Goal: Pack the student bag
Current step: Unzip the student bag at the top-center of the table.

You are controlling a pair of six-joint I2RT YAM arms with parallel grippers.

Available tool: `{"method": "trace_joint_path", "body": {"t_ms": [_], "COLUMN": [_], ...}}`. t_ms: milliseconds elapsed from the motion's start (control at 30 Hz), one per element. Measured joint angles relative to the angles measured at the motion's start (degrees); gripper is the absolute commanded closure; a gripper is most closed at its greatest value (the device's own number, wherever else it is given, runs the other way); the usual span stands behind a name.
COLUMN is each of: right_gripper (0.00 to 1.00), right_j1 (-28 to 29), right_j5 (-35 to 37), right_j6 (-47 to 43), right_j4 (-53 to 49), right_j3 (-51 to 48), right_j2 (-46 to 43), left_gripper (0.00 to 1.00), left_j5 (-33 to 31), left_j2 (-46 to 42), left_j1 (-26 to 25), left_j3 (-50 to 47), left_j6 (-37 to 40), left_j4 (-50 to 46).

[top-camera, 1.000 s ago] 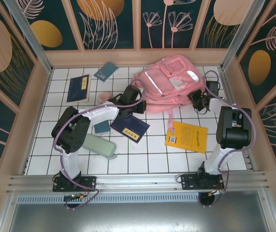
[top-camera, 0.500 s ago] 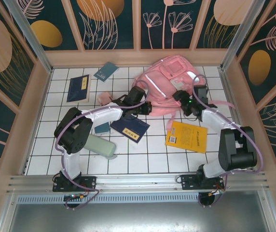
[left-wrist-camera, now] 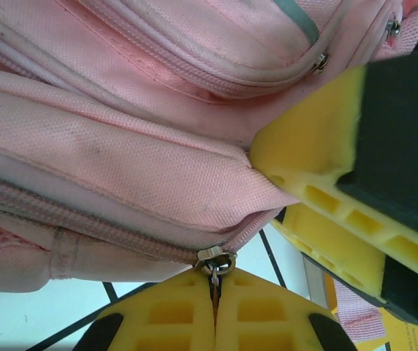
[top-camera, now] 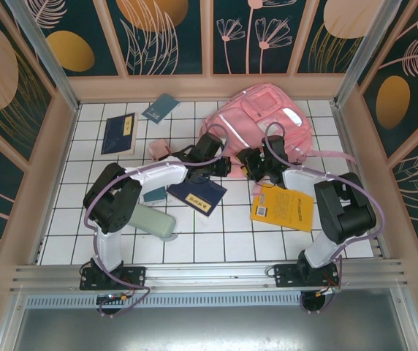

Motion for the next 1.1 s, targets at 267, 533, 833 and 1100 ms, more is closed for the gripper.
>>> {"method": "trace_joint_path", "body": {"t_ms": [267,533,833,1100], "right_gripper": [1.0,1.0,1.0,1.0], "right_j1": [-0.5,-3.7,-6.8,-7.1], "right_j5": [1.5,0.3,-0.3,-2.8], "right_j6": [-1.0,-4.5,-9.4,-16.9], "right_j4": [-5.5,-6.7,-7.8,-14.4], "right_j3": [0.6,-2.0,-1.6,5.0], "right_j2": [-1.1,-5.8,-7.8,-3.4], "left_gripper": [1.0,1.0,1.0,1.0], "left_j5": [-5.5,-4.2,-3.6,-2.8], "left_j2": [0.0,0.8,7.4,-4.8], "left_j1": [-0.7,5.2,11.6,11.6], "left_j3": [1.1,4.0,12.6,-0.7], "left_j6": [1.6,6.7,11.2,10.6], "left_j4": [-4.3,-8.8,-13.6,-9.4]}}
